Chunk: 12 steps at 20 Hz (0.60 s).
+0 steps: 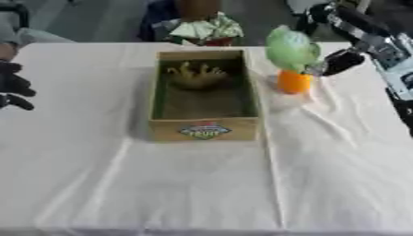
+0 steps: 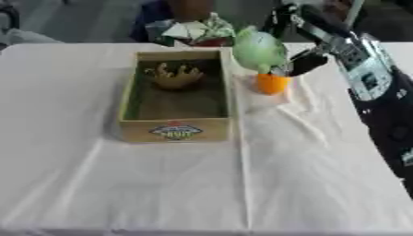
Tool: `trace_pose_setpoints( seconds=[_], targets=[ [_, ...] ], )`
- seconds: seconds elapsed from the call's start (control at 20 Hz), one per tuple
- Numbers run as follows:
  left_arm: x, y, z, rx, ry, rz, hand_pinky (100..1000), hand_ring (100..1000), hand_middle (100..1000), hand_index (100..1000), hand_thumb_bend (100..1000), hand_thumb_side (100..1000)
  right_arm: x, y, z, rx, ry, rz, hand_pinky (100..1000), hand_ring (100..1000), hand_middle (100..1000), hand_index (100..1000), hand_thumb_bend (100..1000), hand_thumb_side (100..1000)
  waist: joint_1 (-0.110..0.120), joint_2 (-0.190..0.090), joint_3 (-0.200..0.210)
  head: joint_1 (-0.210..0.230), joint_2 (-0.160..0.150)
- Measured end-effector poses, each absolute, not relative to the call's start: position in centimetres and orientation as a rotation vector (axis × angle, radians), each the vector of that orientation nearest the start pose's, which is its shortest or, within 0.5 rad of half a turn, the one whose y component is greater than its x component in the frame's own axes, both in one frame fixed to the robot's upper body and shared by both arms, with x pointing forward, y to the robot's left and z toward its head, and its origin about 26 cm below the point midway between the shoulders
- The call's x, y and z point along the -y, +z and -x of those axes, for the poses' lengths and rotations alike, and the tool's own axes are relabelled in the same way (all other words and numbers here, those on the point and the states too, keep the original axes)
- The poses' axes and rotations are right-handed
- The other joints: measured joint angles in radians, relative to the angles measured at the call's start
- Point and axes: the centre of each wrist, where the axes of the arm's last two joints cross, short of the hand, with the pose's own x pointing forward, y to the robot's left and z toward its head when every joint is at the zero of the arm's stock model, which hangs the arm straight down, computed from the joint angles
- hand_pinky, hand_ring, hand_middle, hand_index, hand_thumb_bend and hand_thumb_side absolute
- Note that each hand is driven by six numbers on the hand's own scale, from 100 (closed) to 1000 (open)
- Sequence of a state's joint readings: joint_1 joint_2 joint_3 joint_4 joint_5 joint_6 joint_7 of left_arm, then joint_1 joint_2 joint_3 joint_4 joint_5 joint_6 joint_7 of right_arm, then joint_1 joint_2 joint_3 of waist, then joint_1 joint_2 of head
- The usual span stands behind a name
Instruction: Pick up objects on the table and place them in the box.
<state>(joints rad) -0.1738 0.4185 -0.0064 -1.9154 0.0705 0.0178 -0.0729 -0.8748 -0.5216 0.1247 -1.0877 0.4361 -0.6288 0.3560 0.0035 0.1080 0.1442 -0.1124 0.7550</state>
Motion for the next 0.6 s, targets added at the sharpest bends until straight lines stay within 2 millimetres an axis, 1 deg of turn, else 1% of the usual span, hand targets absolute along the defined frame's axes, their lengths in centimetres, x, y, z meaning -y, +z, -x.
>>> trace_pose_setpoints(
  seconds=[0.1,0.25,0.4,0.5,0.55,0.6],
  targets=[
    [-28.8,15.8,-29.7,2.035,-0.472,-0.122,524,599,556,756,100,770,28.8,21.7,-46.7,2.061,1.526,0.468,554,534,608,633,429,187,0.000,0.004,0.022,-0.009,-0.001],
    [-28.2,16.3,-29.8,2.058,-0.491,-0.088,524,600,556,756,100,770,27.3,20.4,-47.8,2.012,1.552,0.444,559,540,613,643,431,200,0.000,0.013,0.052,-0.024,-0.003],
    [-27.6,16.8,-29.8,2.081,-0.504,-0.051,525,600,556,756,100,769,26.4,18.7,-48.5,1.944,1.573,0.439,570,552,623,664,436,231,-0.001,0.022,0.078,-0.040,-0.010],
    [-27.3,17.1,-29.7,2.094,-0.513,-0.027,525,600,556,756,100,769,25.9,17.6,-48.9,1.900,1.590,0.444,585,576,649,694,439,258,-0.001,0.025,0.093,-0.049,-0.014],
    [-27.2,17.2,-29.7,2.099,-0.514,-0.019,525,600,556,756,100,769,25.7,17.1,-49.0,1.880,1.600,0.448,615,626,703,744,451,337,-0.001,0.027,0.099,-0.053,-0.016],
    [-27.1,17.2,-29.7,2.100,-0.516,-0.011,525,600,556,756,100,770,25.5,16.5,-49.1,1.860,1.610,0.454,674,713,768,812,476,455,-0.001,0.028,0.102,-0.056,-0.017]
  ],
)
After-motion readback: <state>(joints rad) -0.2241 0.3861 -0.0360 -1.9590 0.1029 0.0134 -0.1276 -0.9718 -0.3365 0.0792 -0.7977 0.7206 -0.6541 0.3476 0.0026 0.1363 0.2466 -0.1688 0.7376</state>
